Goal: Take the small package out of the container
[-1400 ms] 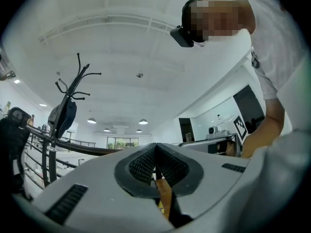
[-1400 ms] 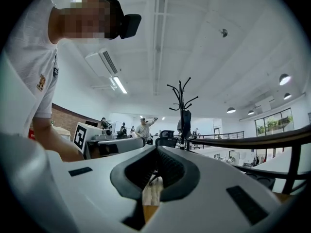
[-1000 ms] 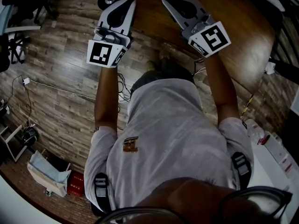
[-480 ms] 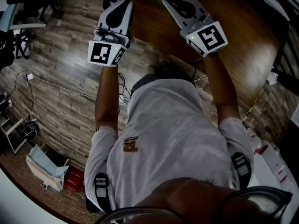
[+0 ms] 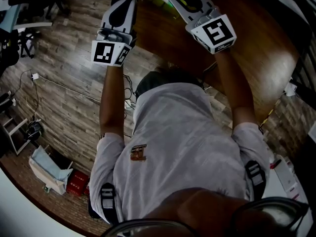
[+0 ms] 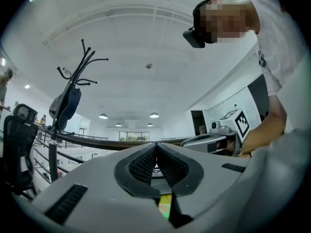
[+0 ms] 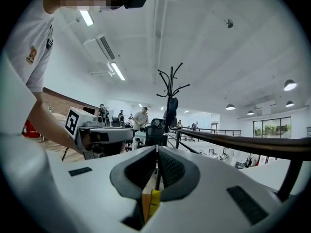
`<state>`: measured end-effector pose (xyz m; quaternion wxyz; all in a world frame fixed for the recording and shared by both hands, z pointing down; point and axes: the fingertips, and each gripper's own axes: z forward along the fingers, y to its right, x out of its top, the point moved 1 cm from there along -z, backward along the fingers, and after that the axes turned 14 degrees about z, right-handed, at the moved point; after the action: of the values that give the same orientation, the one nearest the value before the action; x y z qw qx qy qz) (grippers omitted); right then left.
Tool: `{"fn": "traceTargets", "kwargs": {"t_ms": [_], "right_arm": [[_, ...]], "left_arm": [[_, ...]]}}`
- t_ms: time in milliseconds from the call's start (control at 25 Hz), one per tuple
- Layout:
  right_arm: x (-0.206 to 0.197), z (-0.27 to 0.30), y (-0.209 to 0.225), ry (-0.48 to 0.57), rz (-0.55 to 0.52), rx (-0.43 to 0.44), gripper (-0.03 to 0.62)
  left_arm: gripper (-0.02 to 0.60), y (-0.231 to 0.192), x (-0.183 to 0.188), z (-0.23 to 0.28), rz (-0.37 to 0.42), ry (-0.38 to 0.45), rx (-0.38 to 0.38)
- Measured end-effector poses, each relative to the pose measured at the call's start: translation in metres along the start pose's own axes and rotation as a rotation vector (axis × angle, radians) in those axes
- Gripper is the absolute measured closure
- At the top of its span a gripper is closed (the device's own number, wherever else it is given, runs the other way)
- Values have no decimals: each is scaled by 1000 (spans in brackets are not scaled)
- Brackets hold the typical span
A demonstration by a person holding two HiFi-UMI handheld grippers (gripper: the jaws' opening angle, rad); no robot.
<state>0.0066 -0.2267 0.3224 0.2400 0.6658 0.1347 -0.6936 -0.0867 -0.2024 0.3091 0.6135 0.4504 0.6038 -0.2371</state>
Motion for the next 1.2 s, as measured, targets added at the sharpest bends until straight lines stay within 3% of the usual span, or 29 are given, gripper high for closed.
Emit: {"fn": "traceTargets", "kwargs": {"t_ms": [800,1200], "right_arm": [[-38,81,38,-214,-21,-94,559],[-67,104,45,-330,3,-83,555]], "left_arm": [[563,-54,-45,32,-29,-13,-92],[563,-66,-61,42,-46,-21,-130]]}}
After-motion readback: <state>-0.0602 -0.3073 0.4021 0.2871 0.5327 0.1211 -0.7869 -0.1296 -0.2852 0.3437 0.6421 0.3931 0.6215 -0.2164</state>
